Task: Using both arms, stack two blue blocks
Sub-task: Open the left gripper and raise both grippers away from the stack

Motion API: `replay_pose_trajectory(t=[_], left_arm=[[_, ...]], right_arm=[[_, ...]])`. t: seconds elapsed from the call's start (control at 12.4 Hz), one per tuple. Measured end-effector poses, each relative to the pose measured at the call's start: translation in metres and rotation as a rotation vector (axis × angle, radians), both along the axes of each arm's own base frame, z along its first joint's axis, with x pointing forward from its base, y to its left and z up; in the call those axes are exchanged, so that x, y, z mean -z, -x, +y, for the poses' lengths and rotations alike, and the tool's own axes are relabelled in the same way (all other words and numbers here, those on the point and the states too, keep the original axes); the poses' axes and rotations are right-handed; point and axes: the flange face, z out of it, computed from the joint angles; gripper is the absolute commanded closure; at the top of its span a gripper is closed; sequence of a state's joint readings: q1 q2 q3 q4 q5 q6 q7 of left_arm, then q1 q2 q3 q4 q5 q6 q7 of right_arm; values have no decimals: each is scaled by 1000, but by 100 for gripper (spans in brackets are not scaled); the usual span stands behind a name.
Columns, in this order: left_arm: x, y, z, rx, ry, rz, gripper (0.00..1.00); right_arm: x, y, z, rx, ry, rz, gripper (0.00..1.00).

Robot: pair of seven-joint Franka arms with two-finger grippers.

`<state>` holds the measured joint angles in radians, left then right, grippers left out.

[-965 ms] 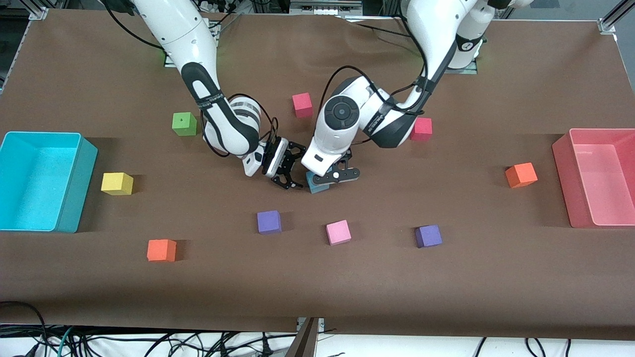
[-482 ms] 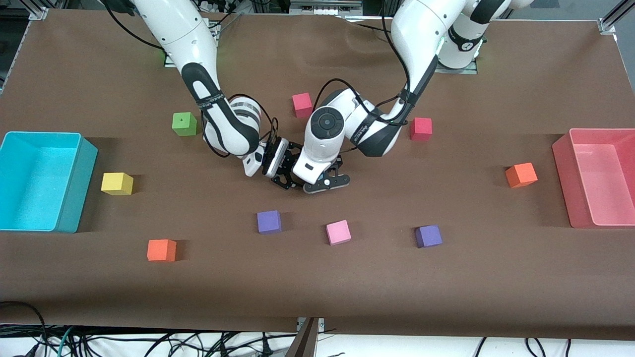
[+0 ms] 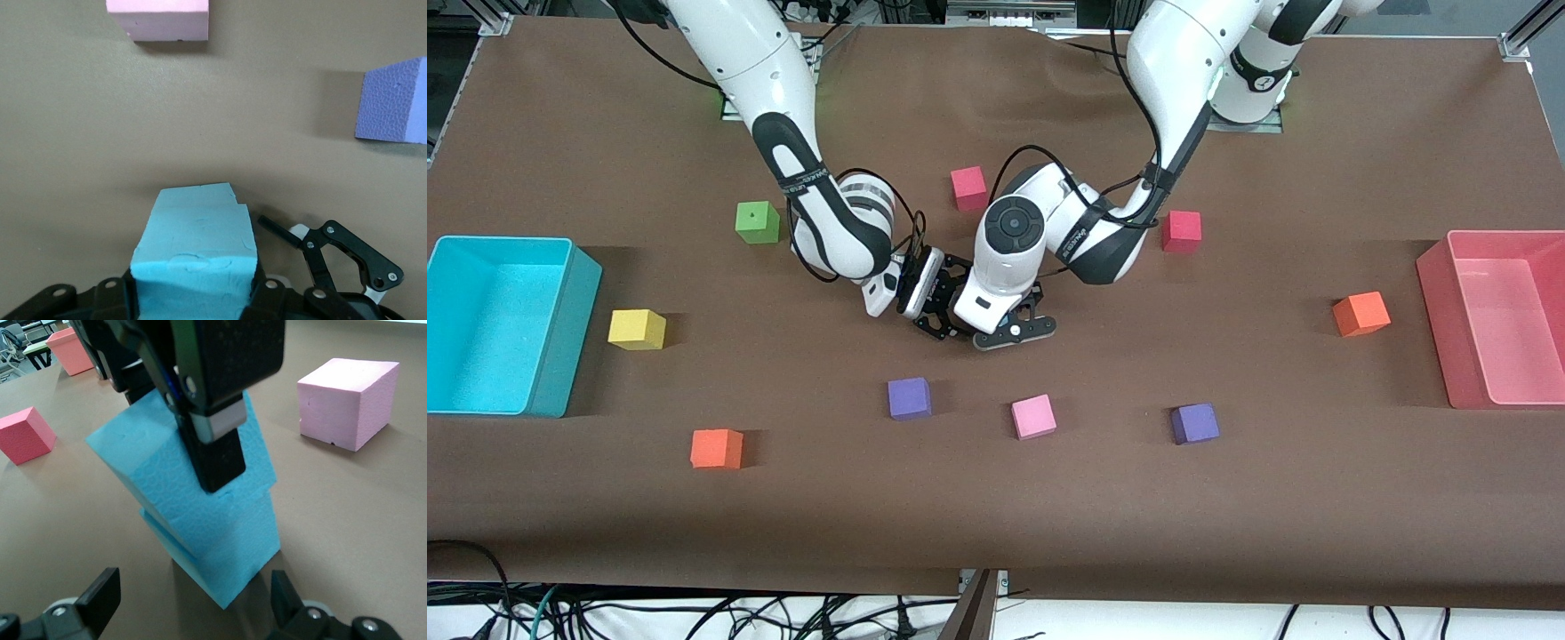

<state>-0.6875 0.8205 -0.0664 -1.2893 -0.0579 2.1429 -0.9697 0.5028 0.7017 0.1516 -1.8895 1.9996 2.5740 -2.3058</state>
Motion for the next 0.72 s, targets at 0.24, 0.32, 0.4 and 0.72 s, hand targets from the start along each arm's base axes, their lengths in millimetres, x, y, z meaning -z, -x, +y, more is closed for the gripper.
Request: replay_pose_trajectory(t=[0.24,0.32,0.4,0.72], left_arm=[[2,3,-3,6,-2,1,0],[3,4,-4,7,-3,2,0],[3,4,-4,8,-4,2,0],[-6,-6,3,-6,-4,-18,0]], right_arm=[[0,0,0,2,-1,1,0],[0,0,0,3,-1,1,0],[0,0,0,3,-2,1,0],[-2,-2,1,8,-6,0,0]])
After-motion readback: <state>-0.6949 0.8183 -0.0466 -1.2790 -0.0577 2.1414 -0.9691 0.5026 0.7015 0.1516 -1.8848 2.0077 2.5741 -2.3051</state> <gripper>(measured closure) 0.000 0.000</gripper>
